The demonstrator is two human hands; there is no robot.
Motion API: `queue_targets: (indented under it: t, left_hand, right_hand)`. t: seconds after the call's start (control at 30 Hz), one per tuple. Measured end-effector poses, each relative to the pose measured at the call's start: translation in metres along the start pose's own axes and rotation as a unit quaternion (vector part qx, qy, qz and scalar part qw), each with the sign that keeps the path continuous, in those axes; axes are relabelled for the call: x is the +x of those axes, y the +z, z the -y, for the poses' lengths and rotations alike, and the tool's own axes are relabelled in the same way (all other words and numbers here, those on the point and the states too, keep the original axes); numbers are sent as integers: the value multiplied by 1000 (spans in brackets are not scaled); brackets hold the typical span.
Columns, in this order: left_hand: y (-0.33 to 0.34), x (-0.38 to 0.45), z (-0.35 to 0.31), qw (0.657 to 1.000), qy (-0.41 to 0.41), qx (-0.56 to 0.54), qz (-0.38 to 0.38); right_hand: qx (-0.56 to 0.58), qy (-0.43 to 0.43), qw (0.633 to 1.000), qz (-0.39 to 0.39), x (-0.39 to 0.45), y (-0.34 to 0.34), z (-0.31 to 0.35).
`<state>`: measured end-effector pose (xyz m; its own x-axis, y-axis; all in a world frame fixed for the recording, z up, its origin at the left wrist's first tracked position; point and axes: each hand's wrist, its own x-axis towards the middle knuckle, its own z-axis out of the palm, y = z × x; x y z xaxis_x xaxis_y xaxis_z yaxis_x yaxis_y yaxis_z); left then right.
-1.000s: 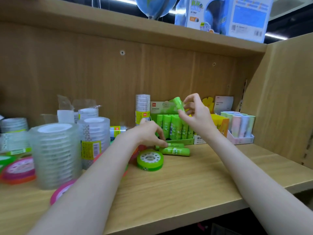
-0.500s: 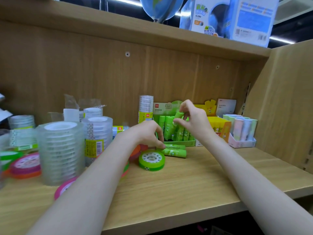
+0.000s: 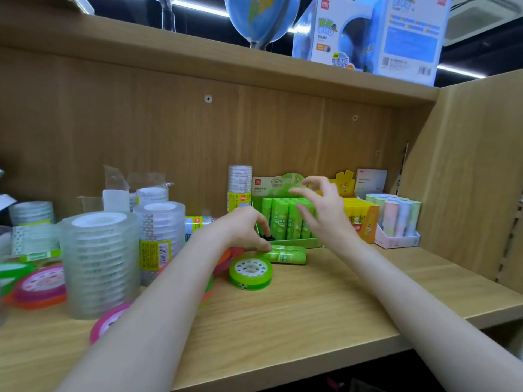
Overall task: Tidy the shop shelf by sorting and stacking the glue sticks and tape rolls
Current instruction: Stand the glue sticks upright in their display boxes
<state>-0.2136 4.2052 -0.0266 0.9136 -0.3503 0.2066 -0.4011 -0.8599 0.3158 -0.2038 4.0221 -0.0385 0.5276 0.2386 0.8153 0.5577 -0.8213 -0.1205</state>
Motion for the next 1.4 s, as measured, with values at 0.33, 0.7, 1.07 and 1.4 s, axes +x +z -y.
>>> queue_targets:
  t: [0.33, 0.7, 1.07, 1.4]
  left_hand:
    - [-1, -3, 1, 999, -3, -37, 37]
    - [-3, -3, 2, 997, 12, 8, 72]
    - [-1, 1, 6, 998, 8, 2, 55]
    - [-1, -2, 5, 999, 5, -17, 52]
  right_hand:
    - [27, 49, 962, 268, -49, -34, -27]
    - [257, 102, 961, 8, 4, -33, 2]
    - [344, 134, 927, -70, 8, -15, 3]
    - [183, 135, 951, 210, -34, -25, -6]
